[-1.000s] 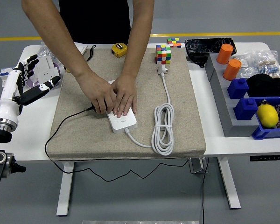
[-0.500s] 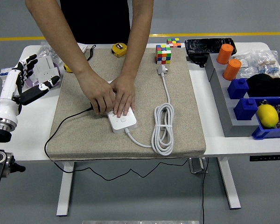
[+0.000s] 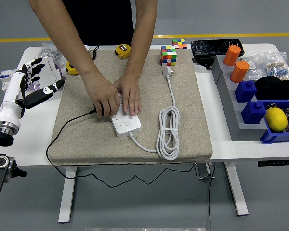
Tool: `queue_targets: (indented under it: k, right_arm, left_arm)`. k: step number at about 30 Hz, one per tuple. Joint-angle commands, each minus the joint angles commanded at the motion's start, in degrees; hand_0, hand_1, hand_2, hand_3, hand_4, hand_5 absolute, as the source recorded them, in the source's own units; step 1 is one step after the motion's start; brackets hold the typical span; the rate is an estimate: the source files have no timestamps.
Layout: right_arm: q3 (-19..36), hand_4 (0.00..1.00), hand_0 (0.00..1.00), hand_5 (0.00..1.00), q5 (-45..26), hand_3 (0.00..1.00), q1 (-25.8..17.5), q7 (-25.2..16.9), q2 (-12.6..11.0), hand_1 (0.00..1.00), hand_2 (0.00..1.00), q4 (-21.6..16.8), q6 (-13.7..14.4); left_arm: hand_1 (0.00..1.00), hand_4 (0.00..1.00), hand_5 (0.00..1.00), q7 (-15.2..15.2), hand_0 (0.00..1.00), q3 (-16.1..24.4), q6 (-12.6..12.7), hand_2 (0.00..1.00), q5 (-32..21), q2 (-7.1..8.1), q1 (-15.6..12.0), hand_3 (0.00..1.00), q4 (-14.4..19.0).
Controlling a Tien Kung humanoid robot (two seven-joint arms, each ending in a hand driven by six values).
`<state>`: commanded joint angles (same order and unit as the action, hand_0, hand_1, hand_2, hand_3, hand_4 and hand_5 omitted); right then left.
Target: Pick up the plug,place it near the board,insert it into the board,press the button
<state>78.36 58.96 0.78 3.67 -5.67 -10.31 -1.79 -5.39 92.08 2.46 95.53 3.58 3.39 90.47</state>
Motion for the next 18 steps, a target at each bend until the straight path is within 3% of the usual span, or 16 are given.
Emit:
queue_targets:
  k: [7, 11, 16, 18]
  right_arm:
    - [-0.10, 0.970, 0.804, 0.704, -0.06, 0.641, 0.02, 0.07, -0.07, 0.724, 0.718, 0.00, 0.03]
    - [-0.27, 0.970, 0.803, 0.704, -0.19, 0.642, 0.00, 0.04, -0.13, 0.724, 0.717, 0.00, 0.03]
    - [-0.35, 0.971, 0.802, 0.704, -0.16, 0.643, 0.04, 0.14, -0.17, 0.724, 0.717, 0.00, 0.05]
    - [-0.49, 0.971, 0.802, 0.704, -0.21, 0.643, 0.14, 0.13, -0.21, 0.724, 0.717, 0.00, 0.04]
  left_arm:
    - [0.885, 0.983, 0.349, -0.46, 0.803, -0.26, -0.36, 0.845, 1.19, 0.23, -0.04, 0.864, -0.01]
    - [0.886, 0.979, 0.344, -1.37, 0.811, -0.96, -0.99, 0.846, 4.42, 0.95, 0.27, 0.864, -0.07]
    - [0.885, 0.977, 0.331, -2.96, 0.815, -4.75, -2.64, 0.846, 10.74, 3.75, 3.14, 0.860, -2.60]
    - [0.885, 0.977, 0.331, -3.11, 0.815, -7.60, -2.81, 0.846, 12.44, 5.15, 5.59, 0.860, -5.08]
